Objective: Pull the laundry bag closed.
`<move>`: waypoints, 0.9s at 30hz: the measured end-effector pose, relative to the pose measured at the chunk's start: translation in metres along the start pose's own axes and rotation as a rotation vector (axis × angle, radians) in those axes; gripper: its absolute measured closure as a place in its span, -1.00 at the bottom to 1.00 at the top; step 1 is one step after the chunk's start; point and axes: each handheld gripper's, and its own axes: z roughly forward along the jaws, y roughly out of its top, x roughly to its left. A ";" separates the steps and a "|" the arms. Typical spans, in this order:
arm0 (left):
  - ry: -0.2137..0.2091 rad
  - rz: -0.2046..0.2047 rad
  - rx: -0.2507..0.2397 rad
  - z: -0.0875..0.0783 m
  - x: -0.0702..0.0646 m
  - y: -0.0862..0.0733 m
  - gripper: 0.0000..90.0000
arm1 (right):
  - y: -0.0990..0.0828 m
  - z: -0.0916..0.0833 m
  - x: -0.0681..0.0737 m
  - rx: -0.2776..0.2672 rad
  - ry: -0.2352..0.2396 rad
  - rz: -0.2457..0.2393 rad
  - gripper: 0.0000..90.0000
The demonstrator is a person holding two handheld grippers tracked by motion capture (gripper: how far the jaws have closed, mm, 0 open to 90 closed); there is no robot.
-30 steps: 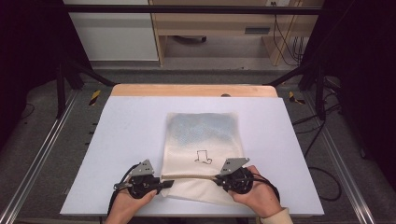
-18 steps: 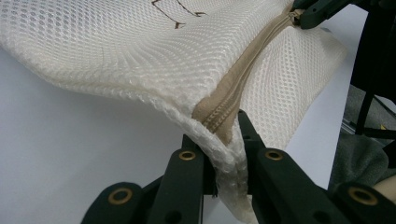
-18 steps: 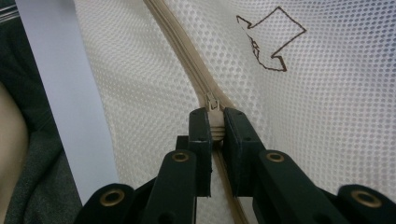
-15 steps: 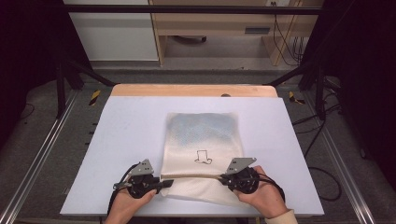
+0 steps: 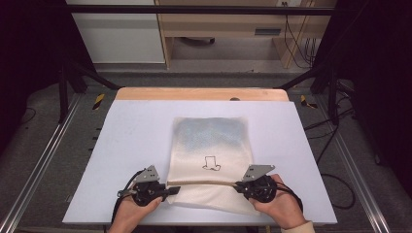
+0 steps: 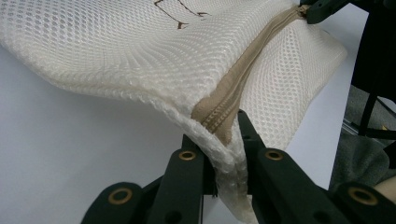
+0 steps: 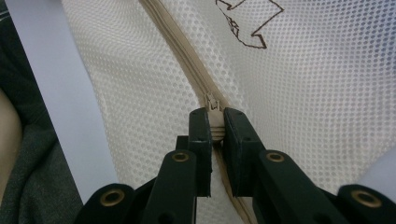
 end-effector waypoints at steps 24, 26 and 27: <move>0.003 -0.004 0.000 -0.001 0.000 0.000 0.86 | -0.020 -0.015 -0.008 0.001 -0.028 0.042 0.83; 0.005 -0.003 0.000 -0.001 0.001 0.000 0.86 | -0.022 -0.015 -0.008 0.002 -0.030 0.048 0.83; 0.006 -0.004 0.001 -0.002 0.000 0.000 0.86 | -0.023 -0.016 -0.009 0.004 -0.031 0.048 0.83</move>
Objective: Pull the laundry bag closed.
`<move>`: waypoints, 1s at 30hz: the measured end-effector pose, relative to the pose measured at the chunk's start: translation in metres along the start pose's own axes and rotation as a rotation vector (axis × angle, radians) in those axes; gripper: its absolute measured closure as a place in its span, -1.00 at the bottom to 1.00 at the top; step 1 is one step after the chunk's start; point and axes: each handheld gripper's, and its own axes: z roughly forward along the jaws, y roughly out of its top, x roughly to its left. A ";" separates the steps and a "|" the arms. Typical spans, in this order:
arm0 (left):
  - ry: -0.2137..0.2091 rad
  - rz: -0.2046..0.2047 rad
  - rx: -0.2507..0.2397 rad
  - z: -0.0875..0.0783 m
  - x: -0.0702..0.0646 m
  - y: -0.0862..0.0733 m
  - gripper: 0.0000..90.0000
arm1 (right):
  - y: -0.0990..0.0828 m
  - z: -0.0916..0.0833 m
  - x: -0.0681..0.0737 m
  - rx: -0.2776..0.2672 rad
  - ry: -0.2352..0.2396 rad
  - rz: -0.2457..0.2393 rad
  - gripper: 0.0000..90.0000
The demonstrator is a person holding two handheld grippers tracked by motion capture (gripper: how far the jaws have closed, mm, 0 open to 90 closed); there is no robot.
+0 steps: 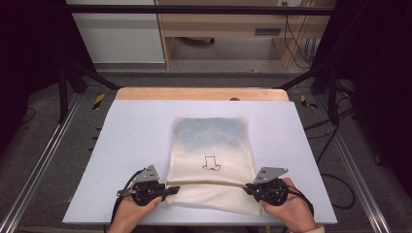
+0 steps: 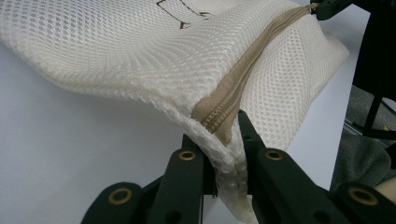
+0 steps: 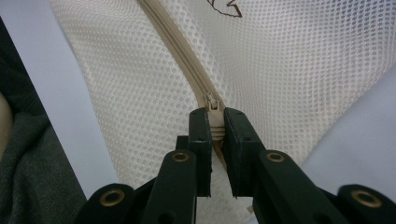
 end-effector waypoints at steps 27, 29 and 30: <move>0.007 0.008 0.003 -0.001 0.000 0.001 0.86 | -0.020 -0.011 -0.006 0.008 -0.021 0.045 0.83; 0.007 0.005 0.000 -0.002 0.000 0.001 0.86 | -0.023 -0.010 -0.006 0.012 -0.023 0.051 0.83; 0.007 0.001 -0.002 -0.002 0.000 0.001 0.86 | -0.024 -0.010 -0.006 0.016 -0.027 0.051 0.83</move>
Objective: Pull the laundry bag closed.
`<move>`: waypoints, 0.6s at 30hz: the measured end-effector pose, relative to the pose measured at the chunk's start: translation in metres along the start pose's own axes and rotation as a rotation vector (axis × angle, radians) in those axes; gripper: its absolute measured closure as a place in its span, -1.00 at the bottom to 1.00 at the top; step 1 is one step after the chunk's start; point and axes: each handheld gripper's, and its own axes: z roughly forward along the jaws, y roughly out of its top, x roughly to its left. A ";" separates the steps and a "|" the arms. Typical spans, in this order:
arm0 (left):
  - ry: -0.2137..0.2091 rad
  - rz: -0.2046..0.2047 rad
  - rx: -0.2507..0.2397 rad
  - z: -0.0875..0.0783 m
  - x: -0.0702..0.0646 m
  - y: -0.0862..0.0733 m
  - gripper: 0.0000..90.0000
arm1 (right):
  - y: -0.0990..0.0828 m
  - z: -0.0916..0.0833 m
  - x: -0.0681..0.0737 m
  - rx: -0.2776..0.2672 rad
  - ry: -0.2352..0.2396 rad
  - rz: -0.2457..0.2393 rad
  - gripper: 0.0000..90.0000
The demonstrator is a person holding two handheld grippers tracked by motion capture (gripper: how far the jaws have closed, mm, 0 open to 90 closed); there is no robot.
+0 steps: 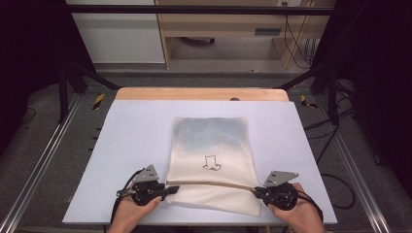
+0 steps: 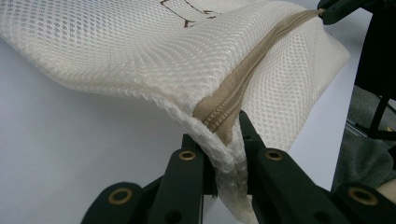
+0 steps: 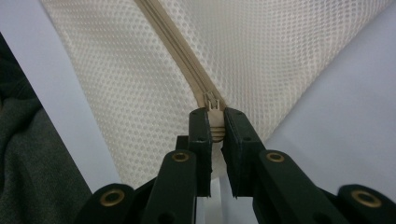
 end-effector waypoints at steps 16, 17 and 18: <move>-0.006 -0.004 -0.008 0.000 -0.001 0.000 0.86 | -0.009 -0.003 -0.003 0.007 -0.011 0.024 0.83; -0.007 -0.002 -0.007 -0.001 0.000 0.000 0.86 | -0.009 -0.004 -0.003 0.008 -0.010 0.027 0.83; -0.006 -0.002 -0.007 -0.001 0.000 0.000 0.86 | -0.009 -0.004 -0.003 0.007 -0.010 0.028 0.83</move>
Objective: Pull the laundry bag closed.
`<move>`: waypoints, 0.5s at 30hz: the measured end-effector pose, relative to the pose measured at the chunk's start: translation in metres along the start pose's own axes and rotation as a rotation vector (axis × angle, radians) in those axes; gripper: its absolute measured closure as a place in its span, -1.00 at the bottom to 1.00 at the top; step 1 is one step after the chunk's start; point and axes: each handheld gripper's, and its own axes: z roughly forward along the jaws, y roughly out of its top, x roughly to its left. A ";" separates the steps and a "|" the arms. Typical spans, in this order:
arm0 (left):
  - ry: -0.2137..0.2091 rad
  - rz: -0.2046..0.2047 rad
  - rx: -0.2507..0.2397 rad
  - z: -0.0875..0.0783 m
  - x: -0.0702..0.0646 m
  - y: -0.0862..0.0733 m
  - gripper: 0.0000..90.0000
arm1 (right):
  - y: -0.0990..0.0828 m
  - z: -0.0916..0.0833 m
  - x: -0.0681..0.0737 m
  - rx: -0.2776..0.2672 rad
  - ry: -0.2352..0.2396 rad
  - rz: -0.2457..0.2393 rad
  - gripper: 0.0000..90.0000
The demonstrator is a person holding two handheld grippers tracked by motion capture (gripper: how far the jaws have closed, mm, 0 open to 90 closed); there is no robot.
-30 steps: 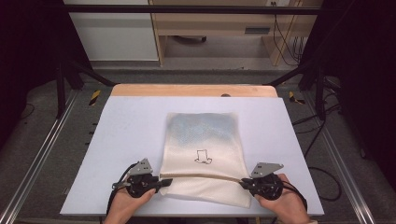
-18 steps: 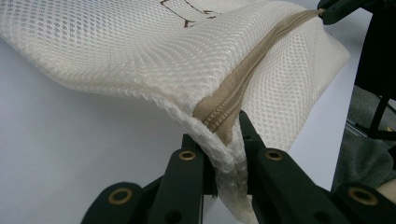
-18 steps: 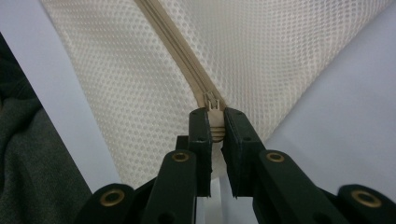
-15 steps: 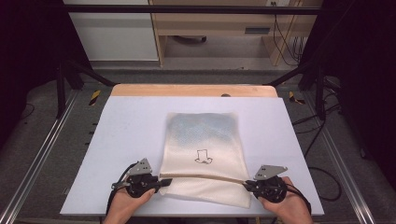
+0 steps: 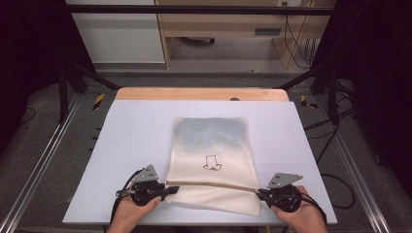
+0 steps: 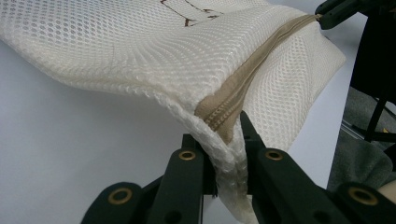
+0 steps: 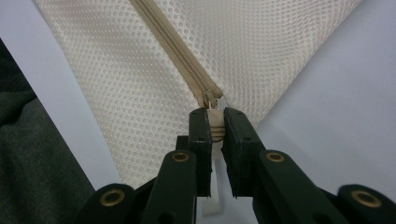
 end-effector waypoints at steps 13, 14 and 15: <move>0.157 0.019 0.029 -0.034 -0.005 0.002 -0.38 | 0.008 -0.006 -0.010 -0.238 -0.059 0.117 -0.21; 0.192 0.019 0.029 -0.041 -0.005 0.001 -0.44 | 0.010 -0.008 -0.011 -0.268 -0.092 0.138 -0.36; 0.233 0.010 0.028 -0.047 -0.005 0.001 -0.56 | 0.012 -0.009 -0.013 -0.295 -0.139 0.148 -0.47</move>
